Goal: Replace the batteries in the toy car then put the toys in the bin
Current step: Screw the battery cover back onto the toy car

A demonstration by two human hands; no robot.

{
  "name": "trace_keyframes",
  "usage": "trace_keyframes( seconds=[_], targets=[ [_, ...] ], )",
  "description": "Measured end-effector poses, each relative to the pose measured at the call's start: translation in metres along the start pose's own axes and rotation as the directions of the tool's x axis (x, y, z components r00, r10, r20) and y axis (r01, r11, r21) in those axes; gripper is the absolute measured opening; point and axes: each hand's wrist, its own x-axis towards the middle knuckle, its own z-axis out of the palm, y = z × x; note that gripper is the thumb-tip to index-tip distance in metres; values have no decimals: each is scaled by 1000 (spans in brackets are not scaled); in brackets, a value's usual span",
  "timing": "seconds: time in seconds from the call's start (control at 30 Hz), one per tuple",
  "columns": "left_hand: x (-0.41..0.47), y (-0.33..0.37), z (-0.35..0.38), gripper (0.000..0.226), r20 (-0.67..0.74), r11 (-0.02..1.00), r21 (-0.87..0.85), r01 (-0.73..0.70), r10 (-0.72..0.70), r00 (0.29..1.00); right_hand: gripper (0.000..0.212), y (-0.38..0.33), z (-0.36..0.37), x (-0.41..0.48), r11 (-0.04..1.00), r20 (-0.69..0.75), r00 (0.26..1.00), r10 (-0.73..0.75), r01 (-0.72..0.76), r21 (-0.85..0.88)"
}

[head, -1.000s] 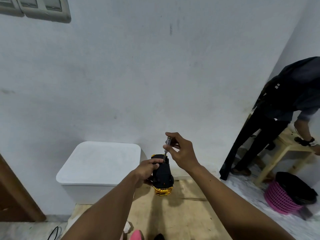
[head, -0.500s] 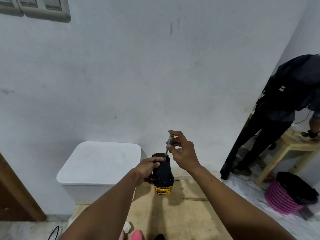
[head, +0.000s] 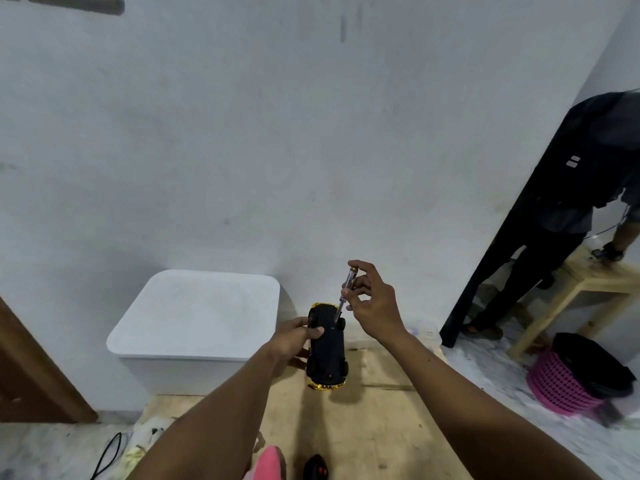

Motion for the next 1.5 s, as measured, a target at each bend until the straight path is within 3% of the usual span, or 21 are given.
trace_keyframes(
  seconds=[0.37,0.47,0.63,0.83,1.1,1.5],
  targets=[
    [11,-9,14,17,20,994,-99,-35,38,999,54,14,3,3,999,-36,999,40,-39,31],
    [16,-11,18,20,22,979,-202,-39,45,999,54,16,4,4,998,-74,996,45,-42,39],
    [16,-5,15,32,115,987,-163,-8,27,993,53,21,0,7,999,-80,996,49,-48,5],
    [18,-1,9,52,225,957,-286,52,15,974,50,27,-5,8,997,-100,994,45,-50,-51],
    [23,-2,33,68,94,961,-269,-67,95,991,51,40,8,-6,986,-151,974,167,-160,55],
    [29,-33,46,44,-42,985,-171,-28,21,999,52,62,14,-24,976,-149,965,217,-213,41]
  ],
)
